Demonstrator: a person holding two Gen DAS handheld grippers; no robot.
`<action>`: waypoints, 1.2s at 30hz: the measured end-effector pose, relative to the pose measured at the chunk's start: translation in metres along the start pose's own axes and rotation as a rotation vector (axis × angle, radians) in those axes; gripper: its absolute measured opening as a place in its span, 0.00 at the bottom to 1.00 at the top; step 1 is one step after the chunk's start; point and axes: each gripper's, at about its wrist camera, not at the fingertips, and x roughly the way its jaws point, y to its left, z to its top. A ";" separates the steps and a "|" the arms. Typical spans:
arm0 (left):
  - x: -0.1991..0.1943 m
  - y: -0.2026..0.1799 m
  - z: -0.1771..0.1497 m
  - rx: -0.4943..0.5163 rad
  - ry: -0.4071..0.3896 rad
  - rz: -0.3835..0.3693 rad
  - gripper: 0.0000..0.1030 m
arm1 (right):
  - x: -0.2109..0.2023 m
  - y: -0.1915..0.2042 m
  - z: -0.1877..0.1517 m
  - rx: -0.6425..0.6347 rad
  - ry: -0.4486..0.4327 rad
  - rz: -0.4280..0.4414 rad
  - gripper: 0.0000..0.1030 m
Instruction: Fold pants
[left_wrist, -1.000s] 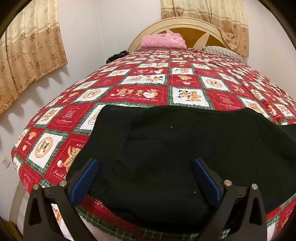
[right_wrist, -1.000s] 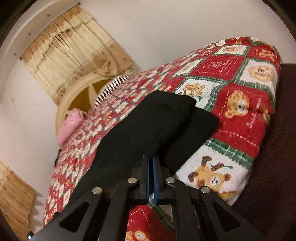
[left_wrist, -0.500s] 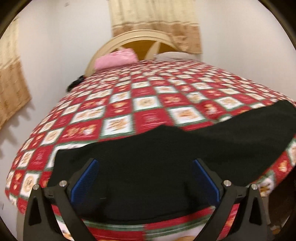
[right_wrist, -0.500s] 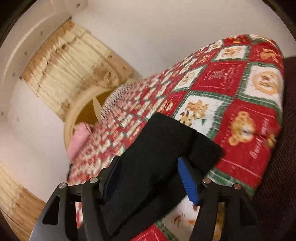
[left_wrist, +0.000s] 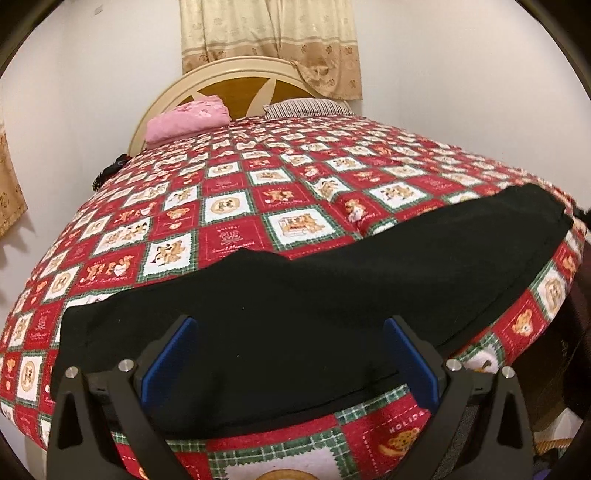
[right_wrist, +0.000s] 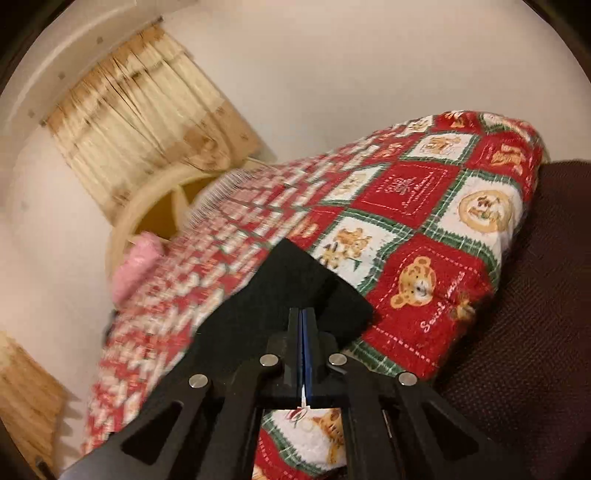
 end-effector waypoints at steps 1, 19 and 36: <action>0.000 0.000 0.001 -0.009 0.002 -0.005 1.00 | -0.002 -0.002 -0.001 0.009 -0.013 0.010 0.01; 0.002 0.009 -0.002 -0.066 0.030 0.004 1.00 | 0.065 0.020 -0.001 0.016 0.051 -0.048 0.19; -0.004 0.007 -0.001 -0.060 0.017 -0.005 1.00 | 0.027 -0.007 -0.009 0.024 0.040 -0.103 0.03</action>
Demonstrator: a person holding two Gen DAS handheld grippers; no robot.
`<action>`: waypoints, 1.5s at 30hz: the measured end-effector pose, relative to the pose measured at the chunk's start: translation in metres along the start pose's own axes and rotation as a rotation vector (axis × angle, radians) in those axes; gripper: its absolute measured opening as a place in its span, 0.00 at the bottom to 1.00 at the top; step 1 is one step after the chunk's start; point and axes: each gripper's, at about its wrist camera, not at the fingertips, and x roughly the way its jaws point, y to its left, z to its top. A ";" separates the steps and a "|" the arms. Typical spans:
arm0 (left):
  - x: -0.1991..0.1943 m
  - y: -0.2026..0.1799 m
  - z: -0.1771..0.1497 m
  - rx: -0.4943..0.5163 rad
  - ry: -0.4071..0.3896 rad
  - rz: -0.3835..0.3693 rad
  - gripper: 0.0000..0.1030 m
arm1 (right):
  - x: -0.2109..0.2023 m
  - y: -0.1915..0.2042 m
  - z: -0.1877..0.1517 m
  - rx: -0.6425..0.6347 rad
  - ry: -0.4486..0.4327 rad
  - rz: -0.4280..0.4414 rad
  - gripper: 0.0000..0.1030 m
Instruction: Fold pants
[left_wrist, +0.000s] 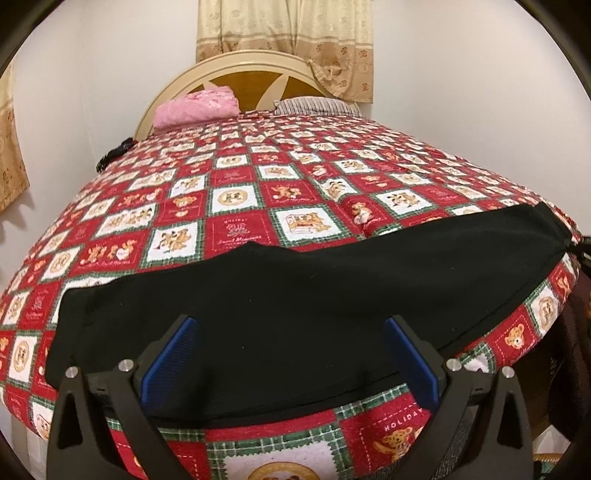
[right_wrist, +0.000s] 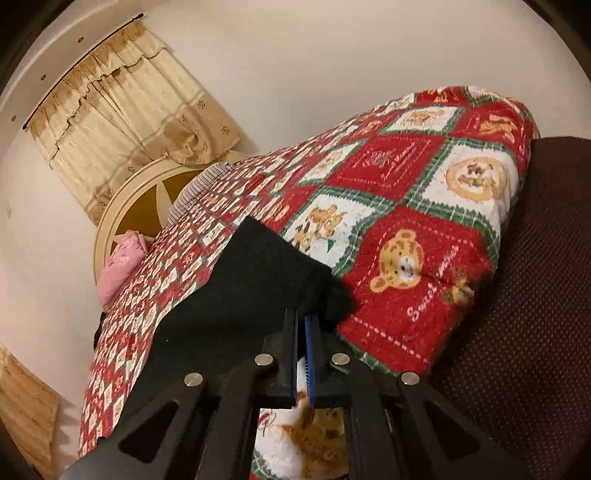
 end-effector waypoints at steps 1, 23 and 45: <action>0.000 -0.001 0.000 0.007 -0.003 0.003 1.00 | 0.000 0.002 0.001 -0.003 -0.005 -0.010 0.03; 0.001 0.026 -0.016 -0.053 0.006 0.041 1.00 | 0.006 0.108 -0.095 -0.080 0.273 0.237 0.49; -0.003 0.034 -0.017 -0.081 0.001 0.039 1.00 | 0.055 0.198 -0.190 -0.176 0.553 0.524 0.03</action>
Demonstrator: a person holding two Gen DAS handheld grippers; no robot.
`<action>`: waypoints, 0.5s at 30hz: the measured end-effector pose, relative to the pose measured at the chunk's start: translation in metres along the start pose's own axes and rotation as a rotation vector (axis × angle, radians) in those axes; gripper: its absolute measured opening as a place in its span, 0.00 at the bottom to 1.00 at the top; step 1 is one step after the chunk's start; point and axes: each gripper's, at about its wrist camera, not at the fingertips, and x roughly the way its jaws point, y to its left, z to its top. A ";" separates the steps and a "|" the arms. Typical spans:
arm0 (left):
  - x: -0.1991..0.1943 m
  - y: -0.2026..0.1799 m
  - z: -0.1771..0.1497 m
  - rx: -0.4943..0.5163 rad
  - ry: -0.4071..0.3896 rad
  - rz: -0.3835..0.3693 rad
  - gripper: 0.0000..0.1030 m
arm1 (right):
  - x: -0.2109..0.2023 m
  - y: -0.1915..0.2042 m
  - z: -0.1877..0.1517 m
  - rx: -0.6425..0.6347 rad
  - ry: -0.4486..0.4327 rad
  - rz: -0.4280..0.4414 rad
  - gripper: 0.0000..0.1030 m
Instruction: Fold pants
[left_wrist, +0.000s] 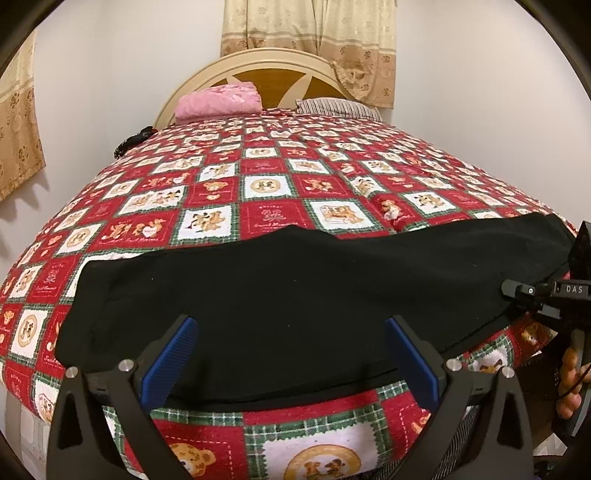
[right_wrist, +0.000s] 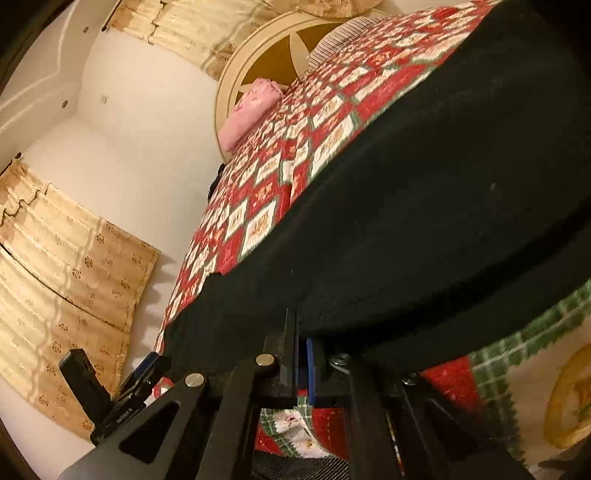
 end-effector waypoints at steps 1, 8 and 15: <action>0.000 0.000 0.000 0.004 -0.001 0.003 1.00 | -0.002 0.002 -0.002 -0.011 0.000 -0.003 0.03; 0.002 0.003 0.000 -0.008 0.004 -0.001 1.00 | -0.020 0.000 -0.020 -0.035 0.026 -0.035 0.03; 0.011 -0.008 0.001 0.022 0.001 0.013 1.00 | -0.017 -0.017 -0.021 0.040 0.071 -0.005 0.08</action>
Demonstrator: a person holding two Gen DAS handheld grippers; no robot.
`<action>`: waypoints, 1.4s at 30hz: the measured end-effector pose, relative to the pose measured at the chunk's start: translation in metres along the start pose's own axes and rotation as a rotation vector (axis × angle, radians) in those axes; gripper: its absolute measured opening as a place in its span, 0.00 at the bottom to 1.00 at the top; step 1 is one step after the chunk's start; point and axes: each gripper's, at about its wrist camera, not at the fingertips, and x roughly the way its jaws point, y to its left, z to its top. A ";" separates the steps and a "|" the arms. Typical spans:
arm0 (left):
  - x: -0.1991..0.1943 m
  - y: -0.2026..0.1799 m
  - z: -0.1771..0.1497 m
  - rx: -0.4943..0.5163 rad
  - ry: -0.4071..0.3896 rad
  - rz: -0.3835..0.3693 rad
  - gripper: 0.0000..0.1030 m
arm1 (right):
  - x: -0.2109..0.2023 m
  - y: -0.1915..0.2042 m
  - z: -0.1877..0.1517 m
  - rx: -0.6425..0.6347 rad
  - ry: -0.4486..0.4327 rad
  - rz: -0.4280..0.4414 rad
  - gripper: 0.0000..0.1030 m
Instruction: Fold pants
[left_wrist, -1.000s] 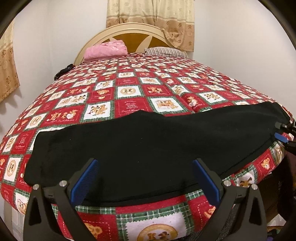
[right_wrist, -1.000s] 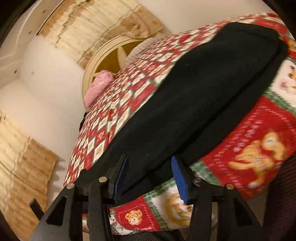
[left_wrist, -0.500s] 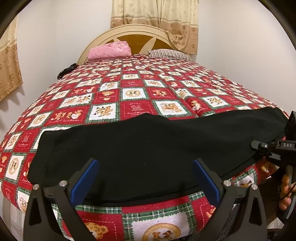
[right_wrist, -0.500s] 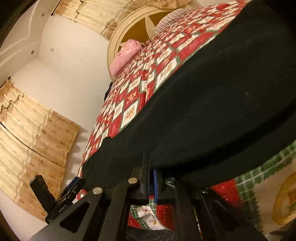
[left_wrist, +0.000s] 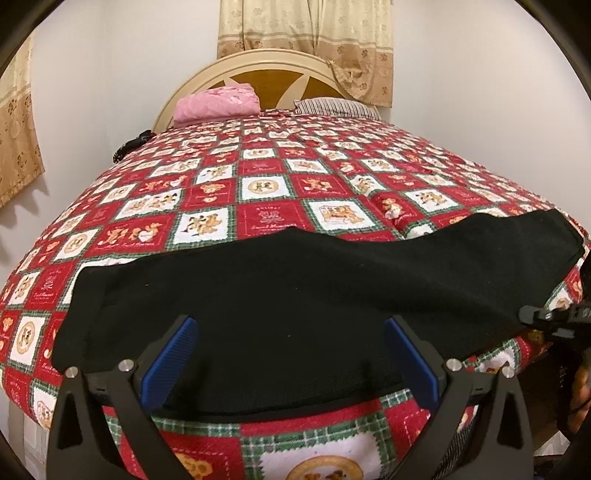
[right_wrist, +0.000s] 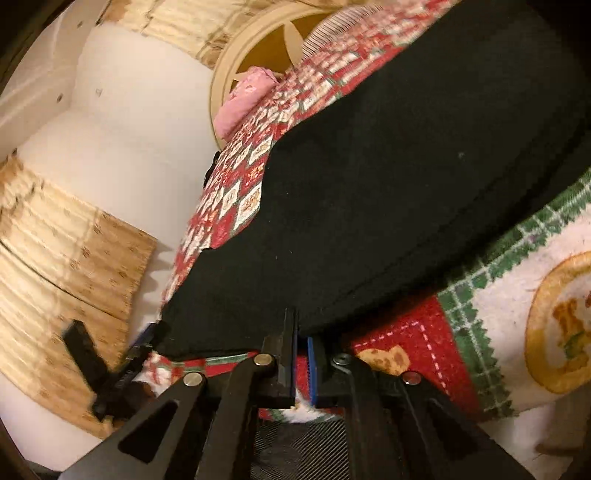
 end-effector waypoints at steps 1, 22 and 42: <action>0.003 -0.002 0.000 0.010 0.004 0.003 1.00 | -0.007 -0.002 0.002 0.023 0.012 -0.001 0.08; 0.035 0.001 -0.017 -0.029 0.093 0.040 1.00 | -0.157 -0.065 0.052 0.092 -0.485 -0.327 0.35; 0.036 0.000 -0.015 -0.030 0.116 0.040 1.00 | -0.162 -0.077 0.046 0.084 -0.486 -0.367 0.03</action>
